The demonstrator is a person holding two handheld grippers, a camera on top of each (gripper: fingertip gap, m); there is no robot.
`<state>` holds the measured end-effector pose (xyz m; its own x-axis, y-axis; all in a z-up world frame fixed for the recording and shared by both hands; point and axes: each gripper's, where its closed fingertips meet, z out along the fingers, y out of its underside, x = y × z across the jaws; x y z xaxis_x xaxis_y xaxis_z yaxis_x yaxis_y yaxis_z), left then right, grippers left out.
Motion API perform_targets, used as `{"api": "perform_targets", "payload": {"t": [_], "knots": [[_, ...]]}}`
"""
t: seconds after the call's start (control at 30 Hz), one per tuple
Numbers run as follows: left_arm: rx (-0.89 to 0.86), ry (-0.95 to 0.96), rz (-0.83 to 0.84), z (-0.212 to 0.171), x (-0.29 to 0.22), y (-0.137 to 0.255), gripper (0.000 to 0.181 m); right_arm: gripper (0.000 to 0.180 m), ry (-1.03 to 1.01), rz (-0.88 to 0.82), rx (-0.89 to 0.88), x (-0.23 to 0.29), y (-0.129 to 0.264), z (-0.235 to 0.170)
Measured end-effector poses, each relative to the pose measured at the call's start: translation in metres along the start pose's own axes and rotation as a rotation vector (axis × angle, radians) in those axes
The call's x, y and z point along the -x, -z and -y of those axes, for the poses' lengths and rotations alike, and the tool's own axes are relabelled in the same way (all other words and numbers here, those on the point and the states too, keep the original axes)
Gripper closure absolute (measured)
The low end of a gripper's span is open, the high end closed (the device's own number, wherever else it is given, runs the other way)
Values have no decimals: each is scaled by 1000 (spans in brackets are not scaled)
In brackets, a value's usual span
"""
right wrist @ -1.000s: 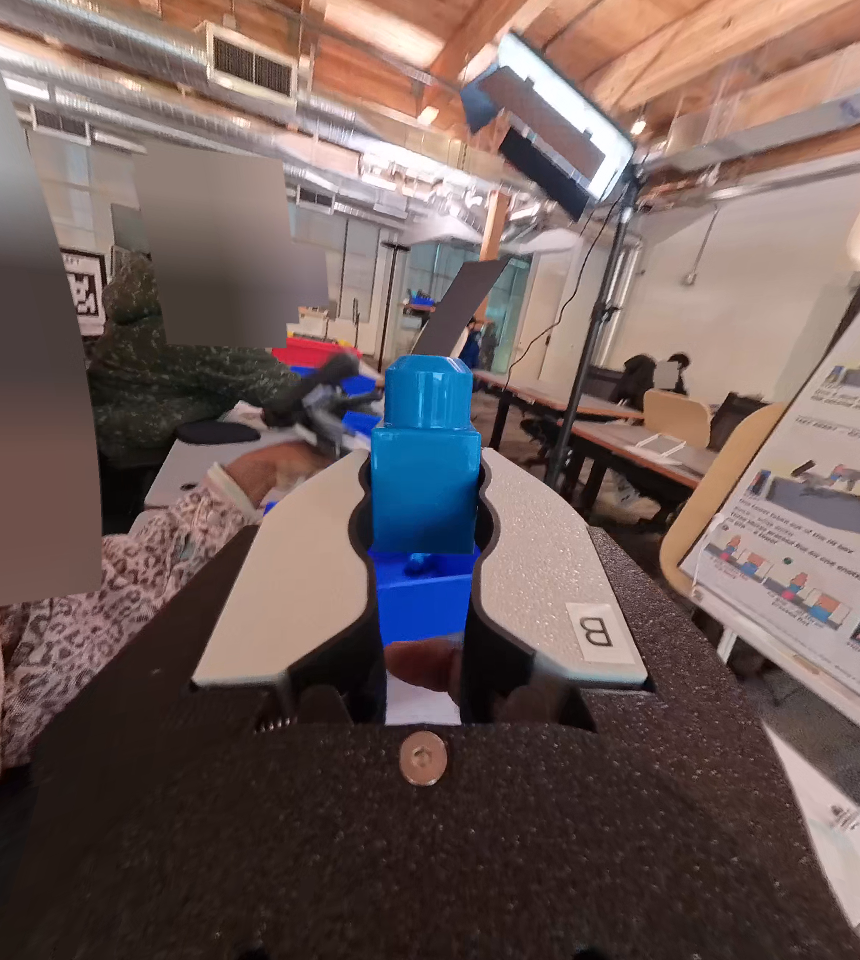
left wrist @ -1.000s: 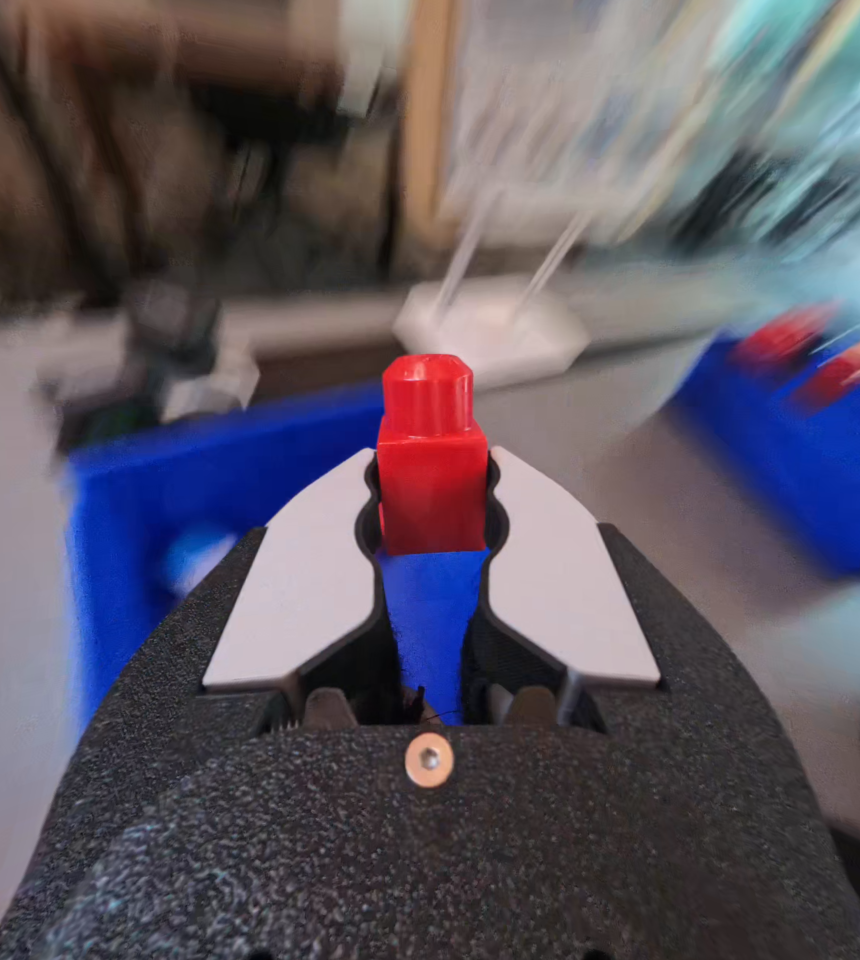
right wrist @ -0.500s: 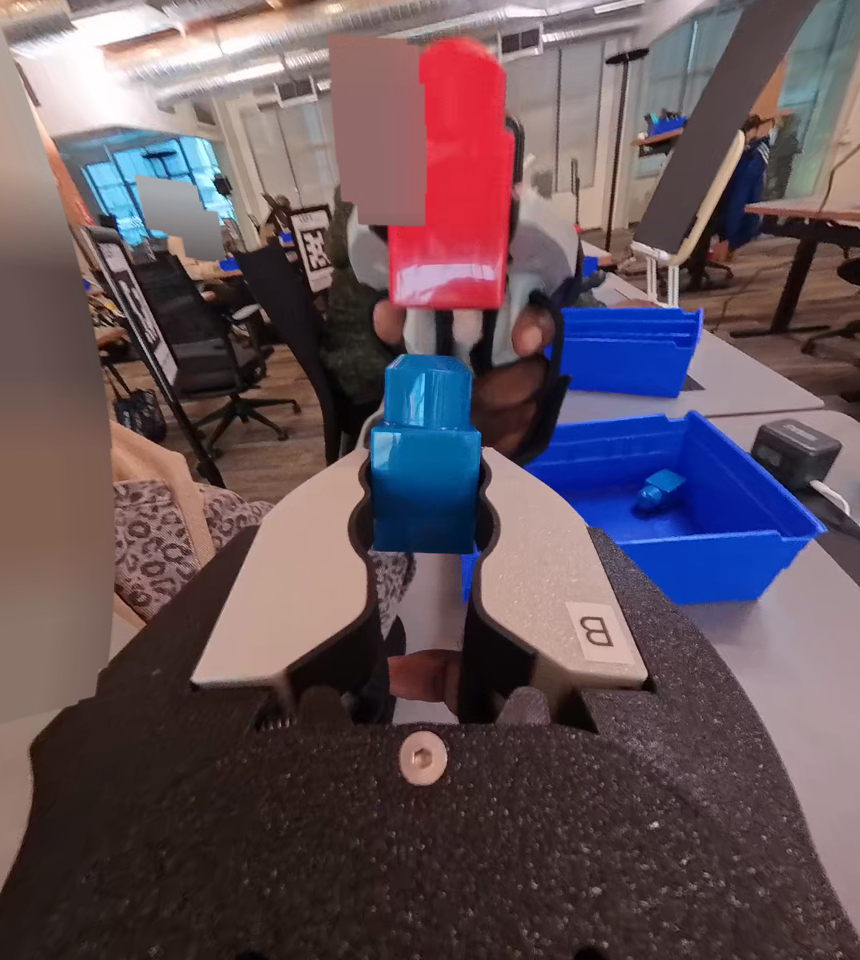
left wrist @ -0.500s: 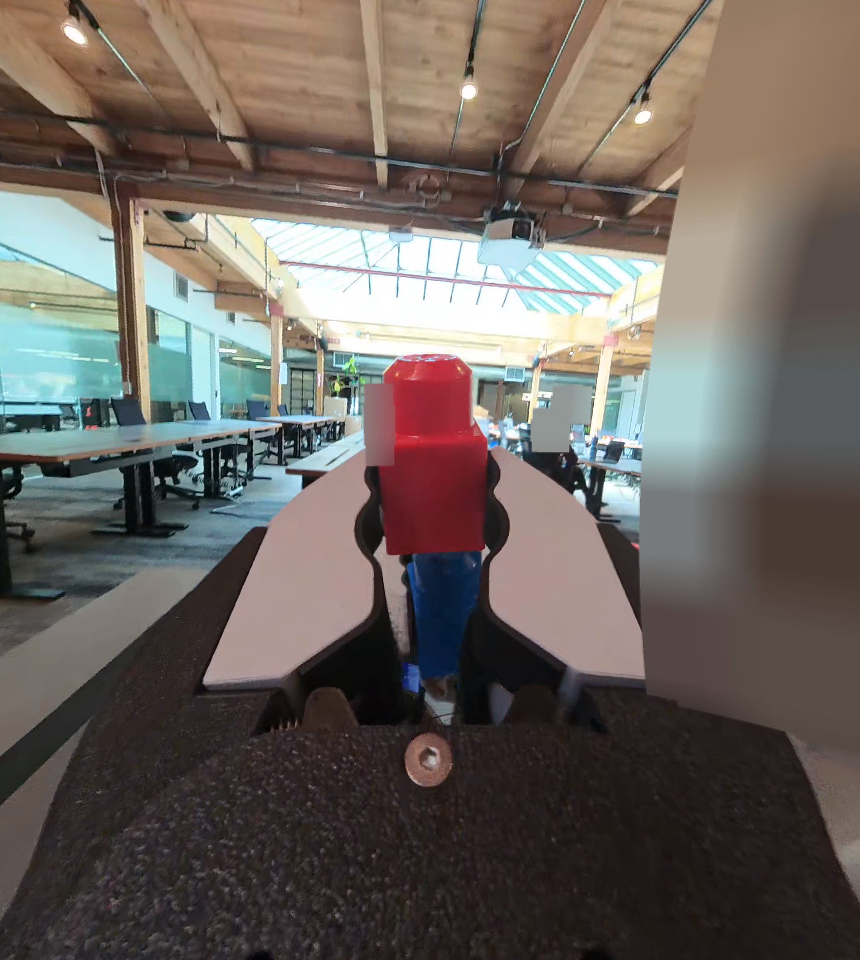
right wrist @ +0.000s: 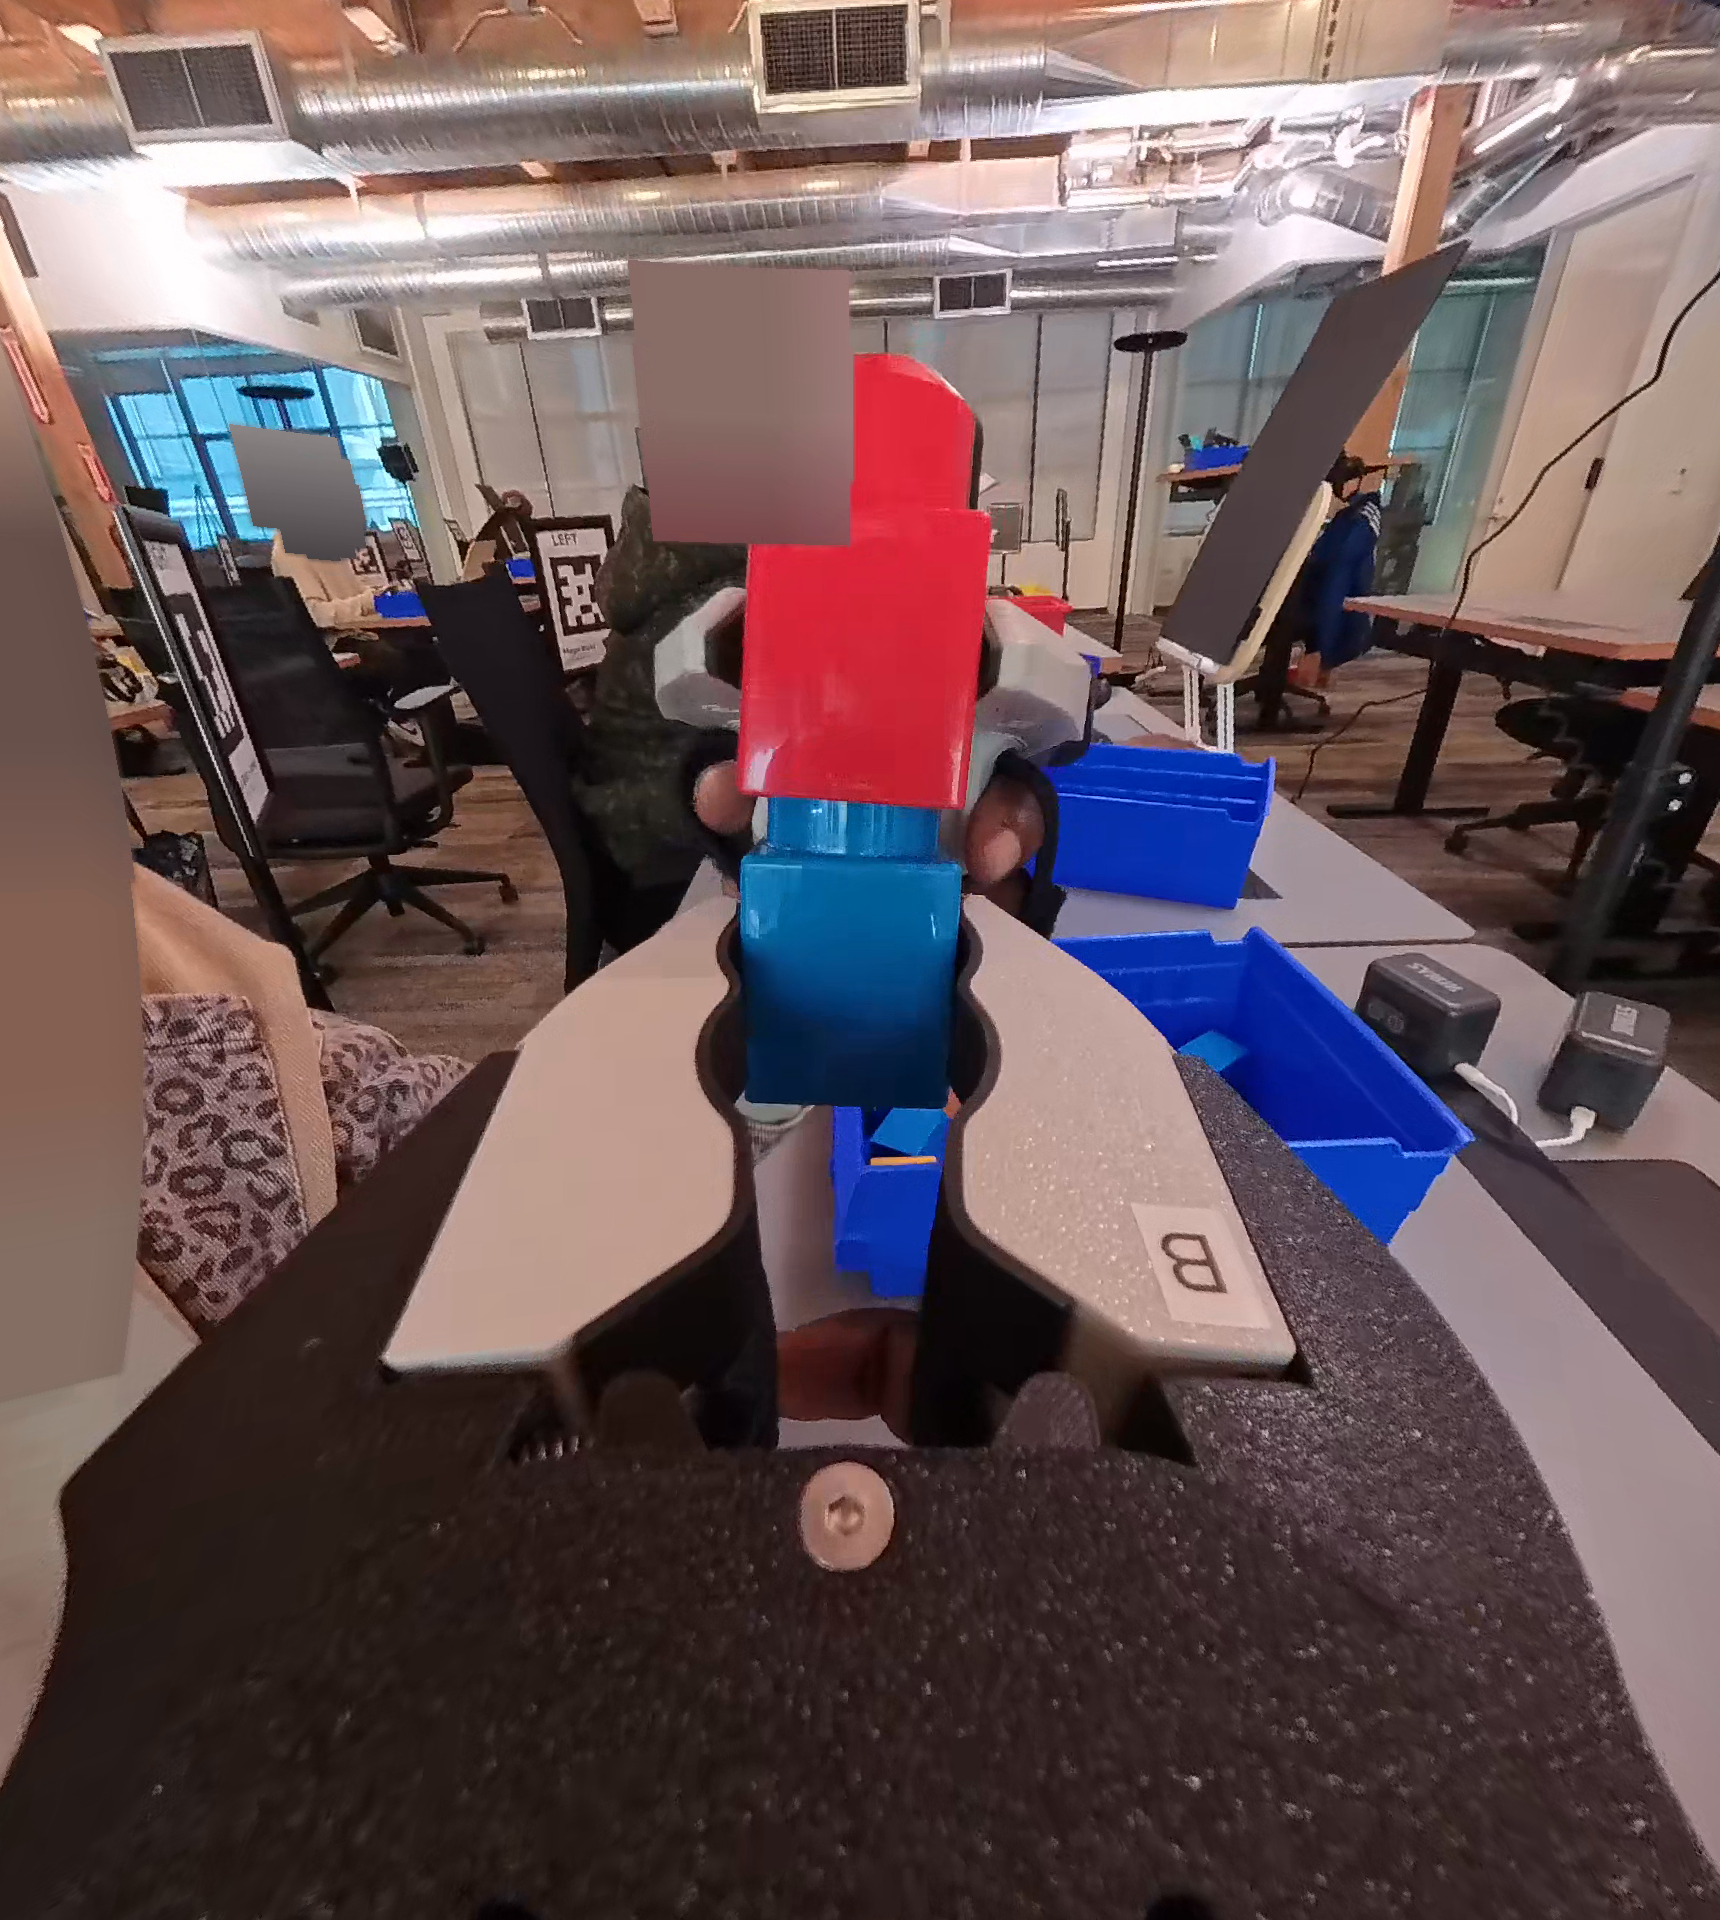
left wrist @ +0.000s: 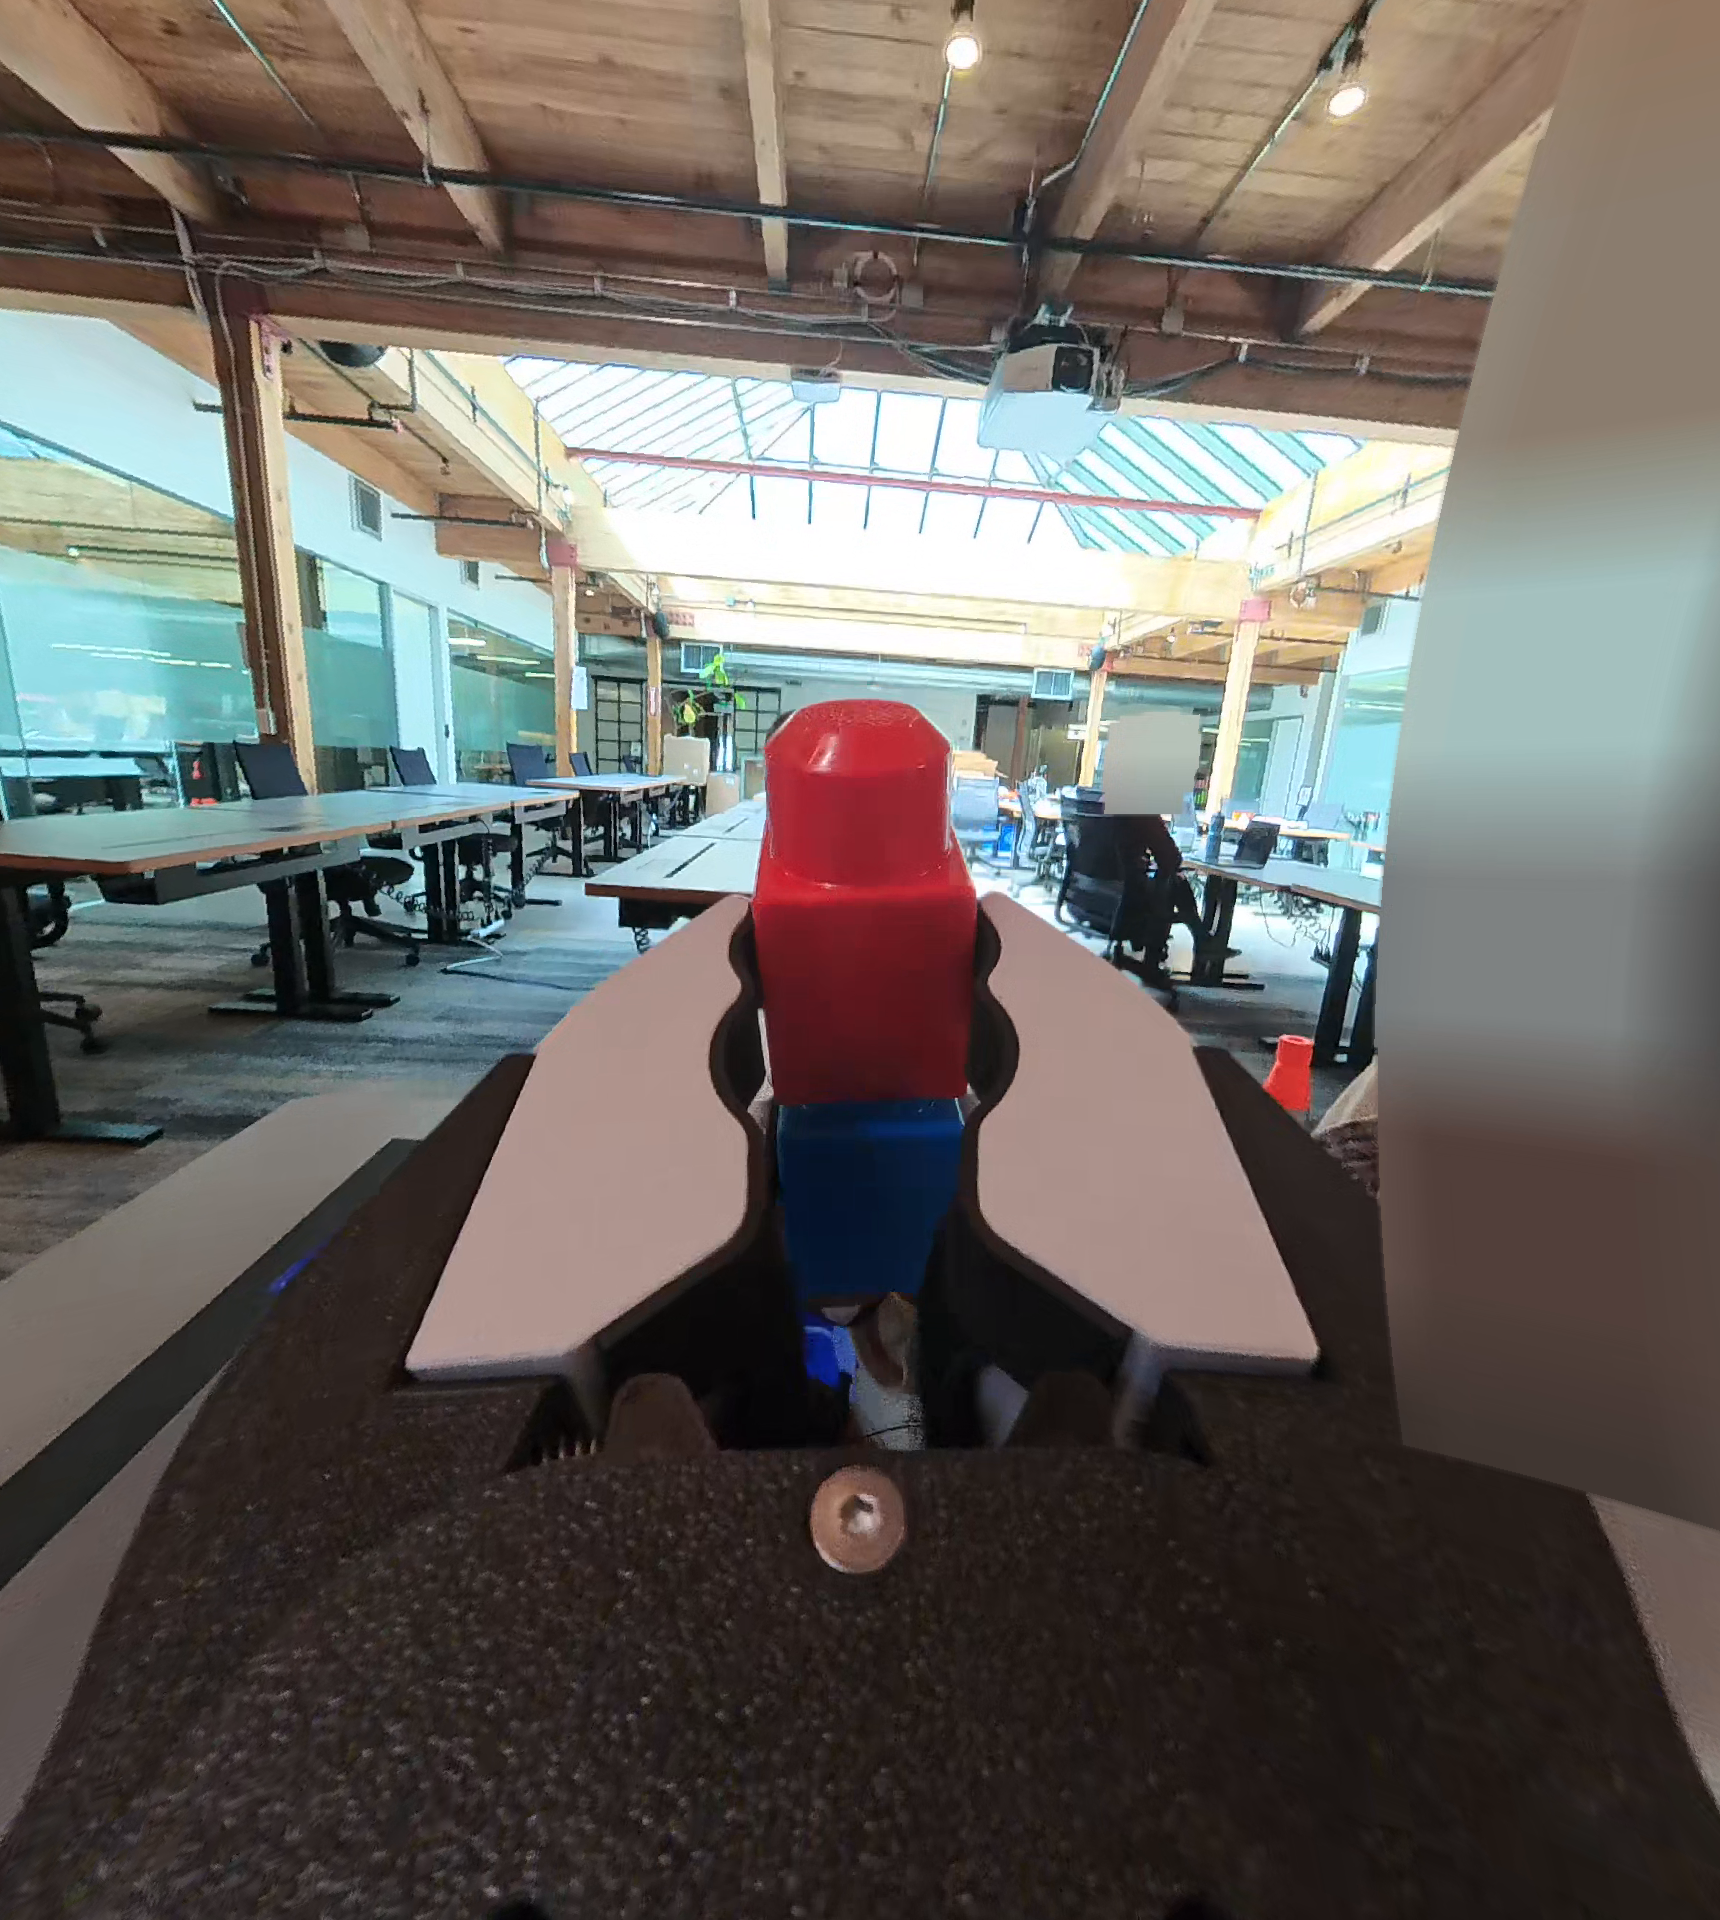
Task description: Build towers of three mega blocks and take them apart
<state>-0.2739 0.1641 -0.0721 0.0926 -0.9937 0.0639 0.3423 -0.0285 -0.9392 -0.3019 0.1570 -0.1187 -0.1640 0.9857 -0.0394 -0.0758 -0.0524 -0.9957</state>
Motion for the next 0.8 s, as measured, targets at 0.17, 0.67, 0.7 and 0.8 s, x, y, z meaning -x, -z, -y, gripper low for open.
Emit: {"api": "perform_targets", "payload": {"t": [0.17, 0.67, 0.7, 0.8], "knots": [[106, -12, 29, -10, 0, 7, 144, 145, 79, -65, 81, -3, 0, -8], [337, -3, 34, -41, -5, 19, 144, 146, 5, 38, 157, 3, 2, -25], [341, 0, 37, -41, -4, 19, 144, 146, -2, 44, 155, 3, 2, -25], [361, 5, 43, -44, -4, 22, 144, 146, -9, 52, 166, 3, 0, -29]]}}
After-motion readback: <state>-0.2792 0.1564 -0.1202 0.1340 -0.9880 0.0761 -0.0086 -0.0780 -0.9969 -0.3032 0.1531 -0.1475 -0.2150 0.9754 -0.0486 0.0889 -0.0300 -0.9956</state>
